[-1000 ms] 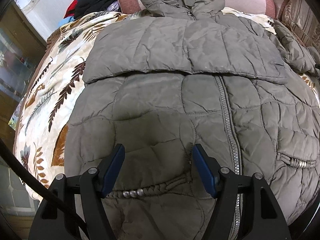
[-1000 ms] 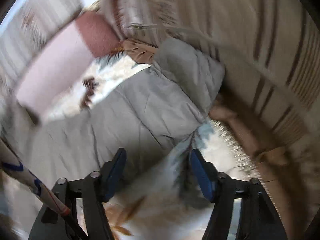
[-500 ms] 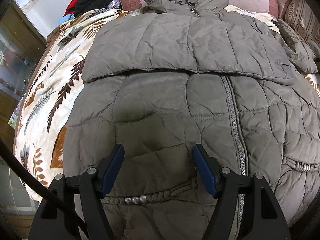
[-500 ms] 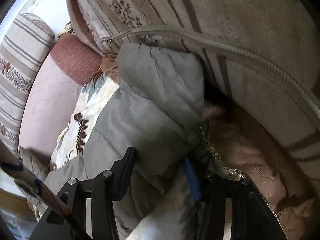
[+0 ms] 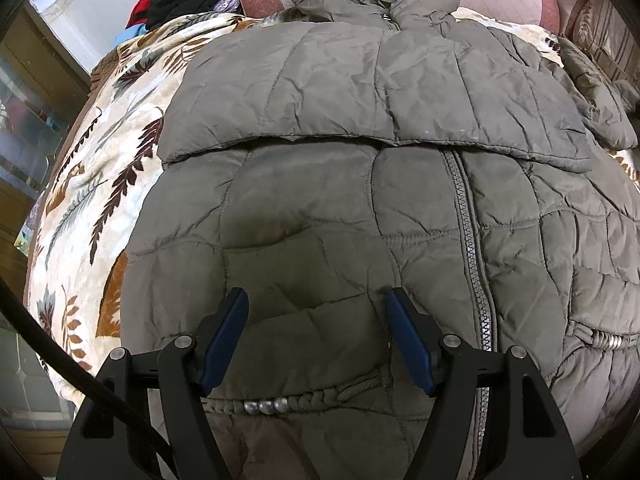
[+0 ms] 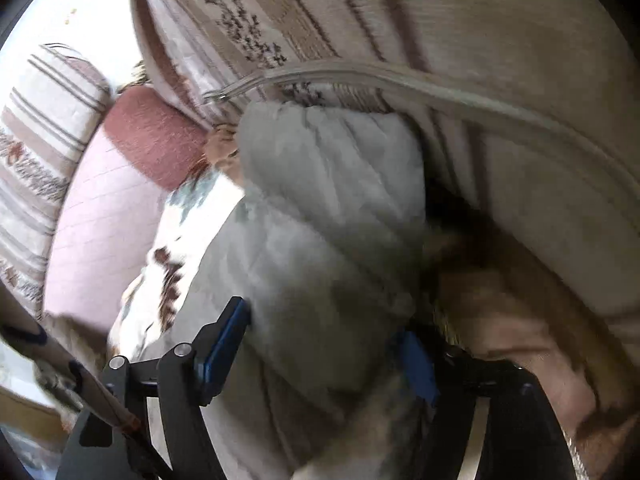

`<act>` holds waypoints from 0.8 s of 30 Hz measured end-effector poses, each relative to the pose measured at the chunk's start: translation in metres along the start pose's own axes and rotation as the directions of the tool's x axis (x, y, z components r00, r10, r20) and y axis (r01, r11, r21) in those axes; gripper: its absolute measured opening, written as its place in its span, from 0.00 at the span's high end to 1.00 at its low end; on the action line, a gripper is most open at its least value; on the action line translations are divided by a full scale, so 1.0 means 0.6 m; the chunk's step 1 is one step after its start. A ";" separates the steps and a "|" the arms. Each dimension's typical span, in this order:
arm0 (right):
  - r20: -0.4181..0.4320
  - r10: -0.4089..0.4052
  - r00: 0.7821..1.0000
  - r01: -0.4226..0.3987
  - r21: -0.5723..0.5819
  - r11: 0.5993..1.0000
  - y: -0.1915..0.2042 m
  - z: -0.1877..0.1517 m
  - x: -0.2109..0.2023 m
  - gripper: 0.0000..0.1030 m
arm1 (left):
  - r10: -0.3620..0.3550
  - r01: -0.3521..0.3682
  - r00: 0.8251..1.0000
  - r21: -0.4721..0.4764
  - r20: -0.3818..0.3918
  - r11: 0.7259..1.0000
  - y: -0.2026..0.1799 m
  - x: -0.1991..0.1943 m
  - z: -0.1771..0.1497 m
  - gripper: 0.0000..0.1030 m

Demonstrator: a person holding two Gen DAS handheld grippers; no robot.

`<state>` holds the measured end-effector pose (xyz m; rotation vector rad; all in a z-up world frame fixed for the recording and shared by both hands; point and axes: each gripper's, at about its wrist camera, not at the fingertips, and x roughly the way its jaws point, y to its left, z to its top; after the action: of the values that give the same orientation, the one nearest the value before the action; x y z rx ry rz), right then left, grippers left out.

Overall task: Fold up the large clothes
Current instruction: 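Close the right gripper on the sleeve cuff, then lift the sleeve with the right gripper and fold it over the chest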

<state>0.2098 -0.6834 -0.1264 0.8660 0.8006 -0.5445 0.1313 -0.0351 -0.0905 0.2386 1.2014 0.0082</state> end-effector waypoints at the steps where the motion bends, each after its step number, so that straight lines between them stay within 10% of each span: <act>1: 0.007 -0.043 0.999 0.043 -0.017 0.999 0.005 0.003 0.000 0.62 | -0.002 0.003 1.000 -0.001 0.000 1.000 0.001 -0.001 -0.001 0.31; 3: -0.012 -0.006 1.000 0.006 -0.016 1.000 0.011 0.007 -0.012 0.87 | -0.009 0.009 1.000 -0.005 0.008 1.000 0.003 -0.006 -0.003 0.31; 15: 0.166 0.103 0.981 -0.048 -0.304 0.951 0.221 -0.047 -0.290 0.88 | -0.066 0.076 0.990 -0.076 0.124 0.994 0.081 -0.072 -0.051 0.31; 24: 0.118 0.272 0.955 -0.160 -0.568 0.807 0.470 -0.223 -0.427 0.89 | -0.057 0.093 0.974 -0.156 0.221 0.983 0.176 -0.110 -0.105 0.31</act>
<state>0.2041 -0.3919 0.1526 0.3458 0.6179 -0.1645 0.0620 0.0702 -0.0313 0.0463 0.9867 0.0155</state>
